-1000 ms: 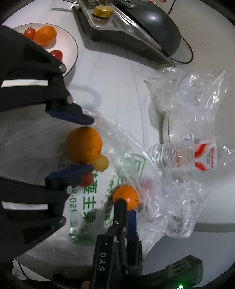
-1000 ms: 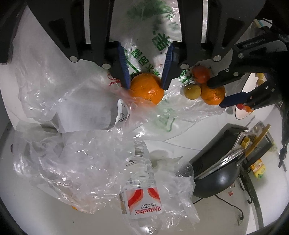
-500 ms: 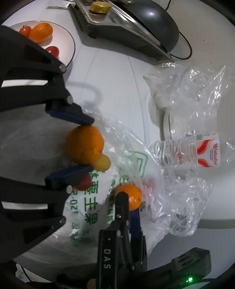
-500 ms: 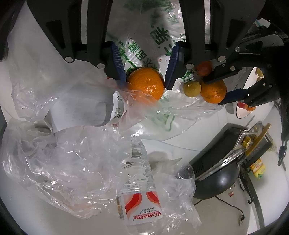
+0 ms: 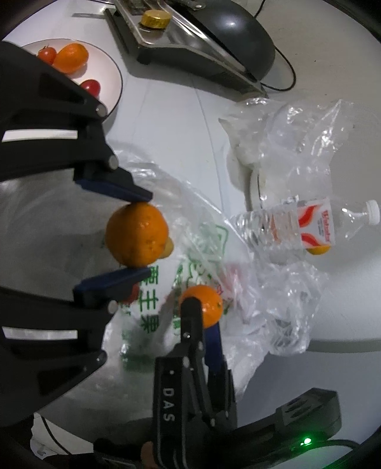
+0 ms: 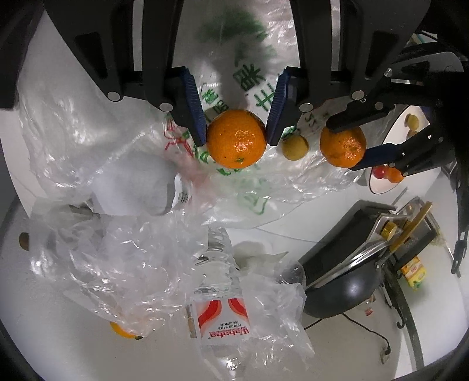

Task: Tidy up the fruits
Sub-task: 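Grasp a mandarin orange with the left tool while the right tool grasps another mandarin, then carry both mandarins over the white plate with both tools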

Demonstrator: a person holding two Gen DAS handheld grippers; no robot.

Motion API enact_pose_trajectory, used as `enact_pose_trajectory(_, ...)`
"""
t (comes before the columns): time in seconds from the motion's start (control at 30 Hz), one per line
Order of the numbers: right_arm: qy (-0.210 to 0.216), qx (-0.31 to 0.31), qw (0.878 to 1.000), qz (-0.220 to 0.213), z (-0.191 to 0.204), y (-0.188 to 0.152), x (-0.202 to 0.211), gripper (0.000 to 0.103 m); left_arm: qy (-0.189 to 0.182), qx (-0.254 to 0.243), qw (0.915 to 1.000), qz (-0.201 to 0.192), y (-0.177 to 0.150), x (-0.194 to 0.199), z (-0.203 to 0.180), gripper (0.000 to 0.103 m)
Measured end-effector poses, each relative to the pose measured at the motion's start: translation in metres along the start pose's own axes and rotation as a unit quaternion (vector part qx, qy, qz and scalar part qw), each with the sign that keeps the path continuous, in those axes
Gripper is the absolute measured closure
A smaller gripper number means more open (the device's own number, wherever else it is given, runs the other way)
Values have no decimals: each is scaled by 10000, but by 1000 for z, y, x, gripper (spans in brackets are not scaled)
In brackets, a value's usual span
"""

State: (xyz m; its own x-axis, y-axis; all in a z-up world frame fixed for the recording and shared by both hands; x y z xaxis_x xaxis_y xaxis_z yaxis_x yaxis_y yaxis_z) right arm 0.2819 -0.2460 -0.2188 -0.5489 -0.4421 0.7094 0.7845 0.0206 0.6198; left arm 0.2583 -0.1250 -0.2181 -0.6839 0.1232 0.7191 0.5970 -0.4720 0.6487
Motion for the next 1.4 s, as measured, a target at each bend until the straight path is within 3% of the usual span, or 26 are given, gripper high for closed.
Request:
enact_pose_trajectory(0.63,-44,34,9999,-158,12,-26,42,58,-35,-9,9997,-254,-9,42,-19,57)
enact_pose_trajectory(1.4,99,296,9991,-296,55,-40,66,58,171,143,9989,-420,-33,84,-9,57)
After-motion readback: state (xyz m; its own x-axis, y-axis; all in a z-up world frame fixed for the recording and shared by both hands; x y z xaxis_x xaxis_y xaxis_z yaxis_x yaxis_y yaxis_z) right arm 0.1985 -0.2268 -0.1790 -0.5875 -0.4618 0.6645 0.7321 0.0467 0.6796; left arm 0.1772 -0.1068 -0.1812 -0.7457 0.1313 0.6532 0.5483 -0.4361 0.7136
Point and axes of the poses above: each gripper's, at about its wrist camera, not at the fingertips, and x roughly against the way its jaws point, z to its left, y to its top, the point moved 4 cm from there along -x, roughly the way its jaws point, and after that the axes turned 14 degrees about -x, right-handed, at the moved point
